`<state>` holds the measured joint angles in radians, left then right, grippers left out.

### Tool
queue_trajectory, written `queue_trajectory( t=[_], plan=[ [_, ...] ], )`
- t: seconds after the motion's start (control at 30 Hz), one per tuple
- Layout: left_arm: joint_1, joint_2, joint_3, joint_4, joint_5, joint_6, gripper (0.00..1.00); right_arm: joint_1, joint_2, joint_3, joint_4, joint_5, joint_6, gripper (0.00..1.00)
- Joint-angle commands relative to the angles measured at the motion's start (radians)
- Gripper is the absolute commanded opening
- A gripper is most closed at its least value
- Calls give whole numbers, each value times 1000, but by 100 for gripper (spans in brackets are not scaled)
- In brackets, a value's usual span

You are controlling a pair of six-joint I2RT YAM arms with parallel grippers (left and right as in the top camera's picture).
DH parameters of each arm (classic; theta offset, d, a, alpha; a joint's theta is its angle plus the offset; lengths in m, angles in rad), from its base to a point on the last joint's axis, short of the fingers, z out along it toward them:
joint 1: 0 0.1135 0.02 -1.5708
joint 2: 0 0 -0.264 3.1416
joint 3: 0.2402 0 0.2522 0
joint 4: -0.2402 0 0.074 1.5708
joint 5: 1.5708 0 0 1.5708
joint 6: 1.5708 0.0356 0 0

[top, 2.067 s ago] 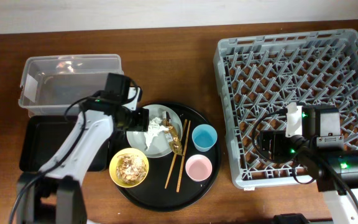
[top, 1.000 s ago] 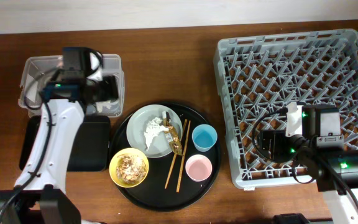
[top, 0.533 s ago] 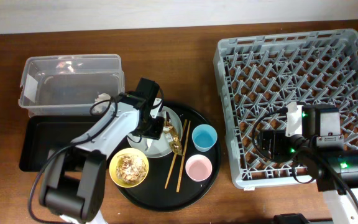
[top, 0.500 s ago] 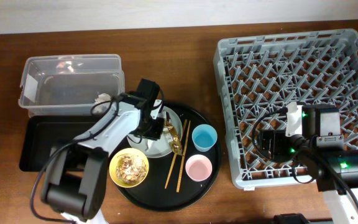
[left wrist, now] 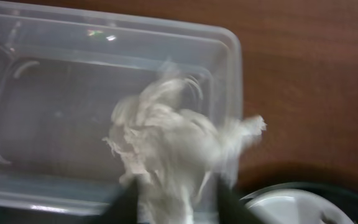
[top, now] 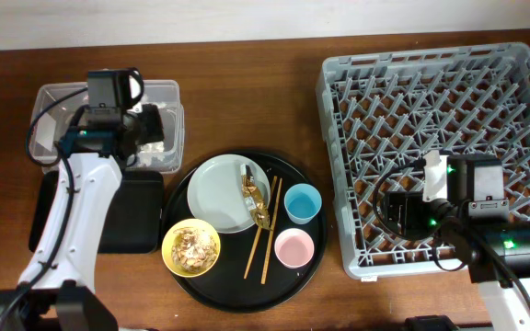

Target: Sort waste into correct bins and load items into the dishwasher rack

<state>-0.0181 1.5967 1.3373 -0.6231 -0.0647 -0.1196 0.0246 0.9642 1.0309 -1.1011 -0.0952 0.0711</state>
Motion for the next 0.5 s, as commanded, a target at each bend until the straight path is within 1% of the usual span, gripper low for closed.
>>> queue_trajectory(
  t=[0.0,0.03,0.07,0.1,0.17,0.23,0.3,0.4,0.47],
  plan=[
    [30,29,5,32,12,1,66,-5,-2,21,0,-5,0,99],
    [26,27,5,23,81,1,70,-5,-2,21,0,-5,-1,99],
    [19,27,5,0,172,0,70,-5,-2,21,0,-5,0,99],
    [-2,27,5,-40,294,-4,70,-5,-2,21,0,-5,0,99],
    [-56,27,4,-100,376,-7,69,-5,-2,21,0,-5,0,99],
    [-156,33,-12,-172,374,-10,68,-5,-2,21,0,-5,0,99],
    [-256,64,-43,-179,372,-27,69,-5,-2,21,1,-5,0,99],
    [-349,168,-56,-178,354,-171,69,-5,-2,21,0,-5,0,99],
    [-377,233,-56,-172,325,-227,69,-5,-2,21,0,-5,0,99]
  ],
)
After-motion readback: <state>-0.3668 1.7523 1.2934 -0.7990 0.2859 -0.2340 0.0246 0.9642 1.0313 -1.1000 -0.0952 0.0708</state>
